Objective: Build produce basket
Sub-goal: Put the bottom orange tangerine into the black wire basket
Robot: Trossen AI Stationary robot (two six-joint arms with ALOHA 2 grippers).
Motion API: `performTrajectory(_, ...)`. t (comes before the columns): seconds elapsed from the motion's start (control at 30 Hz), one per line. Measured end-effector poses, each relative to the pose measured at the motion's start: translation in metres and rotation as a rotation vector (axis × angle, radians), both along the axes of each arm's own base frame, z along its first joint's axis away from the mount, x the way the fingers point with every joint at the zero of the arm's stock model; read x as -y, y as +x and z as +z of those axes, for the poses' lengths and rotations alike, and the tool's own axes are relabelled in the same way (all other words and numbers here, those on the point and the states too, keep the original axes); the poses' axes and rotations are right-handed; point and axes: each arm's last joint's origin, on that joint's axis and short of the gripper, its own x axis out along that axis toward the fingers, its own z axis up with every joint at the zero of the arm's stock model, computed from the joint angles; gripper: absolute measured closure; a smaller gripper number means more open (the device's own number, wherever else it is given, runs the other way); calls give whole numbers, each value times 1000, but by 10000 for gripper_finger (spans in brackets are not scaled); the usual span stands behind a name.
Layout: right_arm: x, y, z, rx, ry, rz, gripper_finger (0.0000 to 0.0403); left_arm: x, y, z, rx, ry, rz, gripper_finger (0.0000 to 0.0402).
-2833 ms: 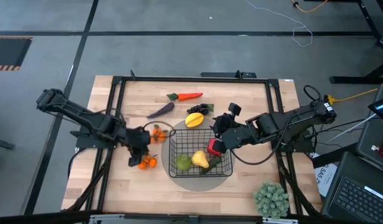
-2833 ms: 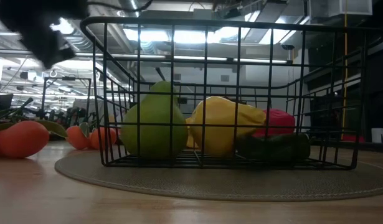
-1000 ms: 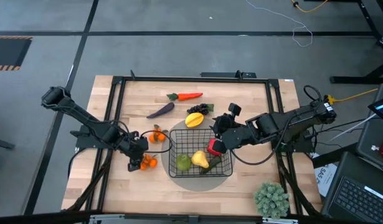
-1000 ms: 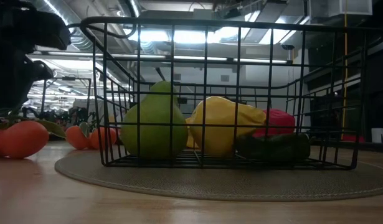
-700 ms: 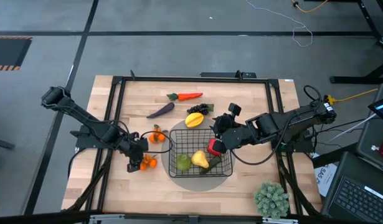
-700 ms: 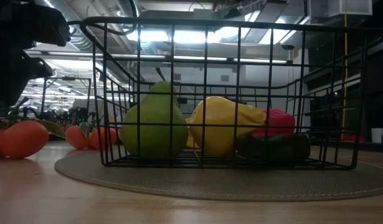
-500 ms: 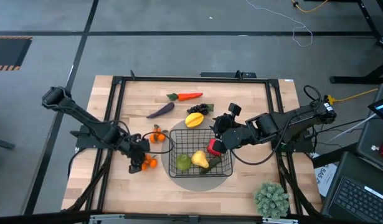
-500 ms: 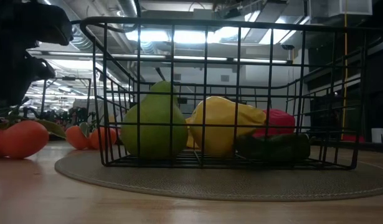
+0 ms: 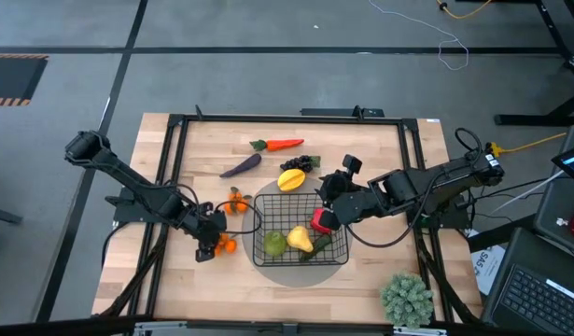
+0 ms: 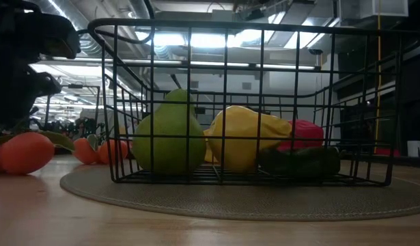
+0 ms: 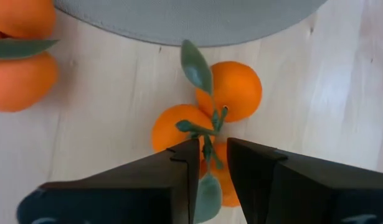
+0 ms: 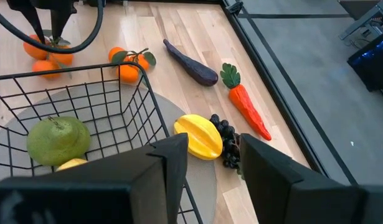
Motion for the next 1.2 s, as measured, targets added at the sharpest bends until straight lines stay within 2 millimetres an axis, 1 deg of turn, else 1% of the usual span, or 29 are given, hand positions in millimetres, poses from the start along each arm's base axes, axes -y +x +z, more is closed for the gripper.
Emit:
performTrajectory(0.2,0,0,0,0,0,0,261,1,1,0,14,6,1,345)
performTrajectory(0.4,0,0,0,0,0,0,261,1,3,-5,4,53,15,354)
performTrajectory(0.5,0,0,0,0,0,0,261,2,5,-8,2,88,-25,367)
performTrajectory(0.63,0,0,0,-3,-1,0,261,2,6,-11,-7,123,-72,395)
performTrajectory(0.77,0,0,0,-5,-1,-1,261,2,7,-8,-6,123,-69,395)
performTrajectory(0.83,0,0,0,-5,-1,-1,261,4,10,0,2,123,-67,398)
performTrajectory(0.97,0,0,0,-5,-1,-1,261,5,14,26,-12,199,-106,399)
performTrajectory(1.07,0,0,0,-5,-1,-1,261,5,17,51,12,303,-154,400)
performTrajectory(1.2,0,0,0,-5,-1,-1,261,2,22,82,82,500,-197,400)
